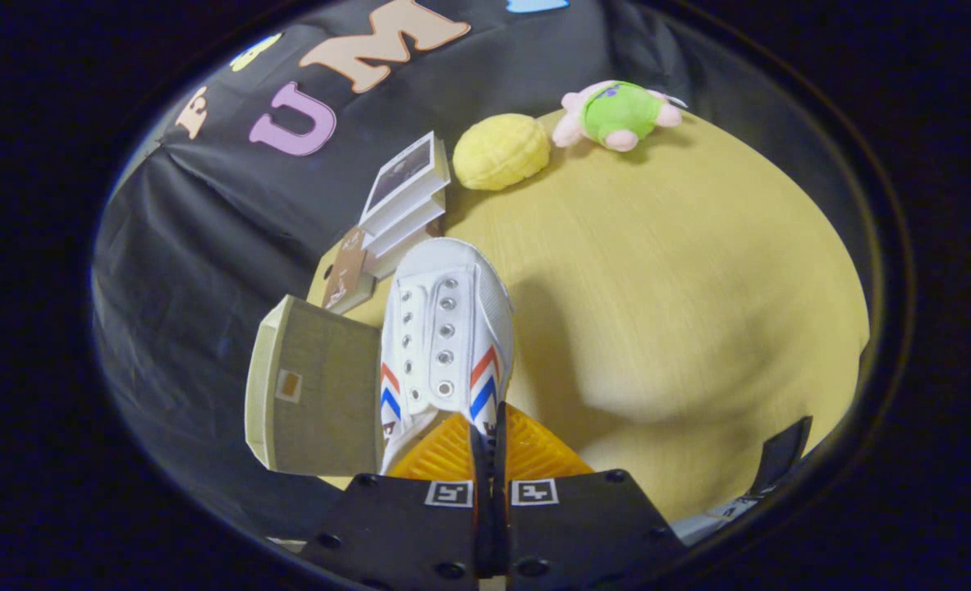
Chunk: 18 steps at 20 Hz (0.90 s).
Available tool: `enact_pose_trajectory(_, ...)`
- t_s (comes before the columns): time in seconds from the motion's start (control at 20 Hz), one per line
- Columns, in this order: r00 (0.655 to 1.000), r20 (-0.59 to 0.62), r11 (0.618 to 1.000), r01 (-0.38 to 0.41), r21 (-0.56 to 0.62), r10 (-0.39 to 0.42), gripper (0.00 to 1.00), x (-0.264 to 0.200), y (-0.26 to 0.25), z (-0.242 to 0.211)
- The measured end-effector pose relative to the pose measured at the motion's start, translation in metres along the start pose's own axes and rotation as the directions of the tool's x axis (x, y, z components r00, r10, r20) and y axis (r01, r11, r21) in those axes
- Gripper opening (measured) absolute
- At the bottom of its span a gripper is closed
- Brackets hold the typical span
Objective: Open the storage box then place both shoes into the box .Put the left shoe in first, then the right shoe, with the right side of both shoes facing outward in a uniform manner.
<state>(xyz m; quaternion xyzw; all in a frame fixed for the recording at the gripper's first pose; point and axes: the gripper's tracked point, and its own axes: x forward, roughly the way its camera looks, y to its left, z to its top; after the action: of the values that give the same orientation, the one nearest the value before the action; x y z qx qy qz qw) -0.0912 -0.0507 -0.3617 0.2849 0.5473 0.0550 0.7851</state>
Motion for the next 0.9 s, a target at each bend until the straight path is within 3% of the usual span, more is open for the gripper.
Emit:
enact_pose_trajectory(0.25, 0.999, 0.03, 1.0, 0.023, 0.02, -0.023, 0.03, 0.0015, 0.0017, 0.0)
enact_pose_trajectory(0.9, 0.999, 0.03, 1.0, -0.022, 0.001, 0.022, 0.03, 0.0032, 0.0034, 0.0001)
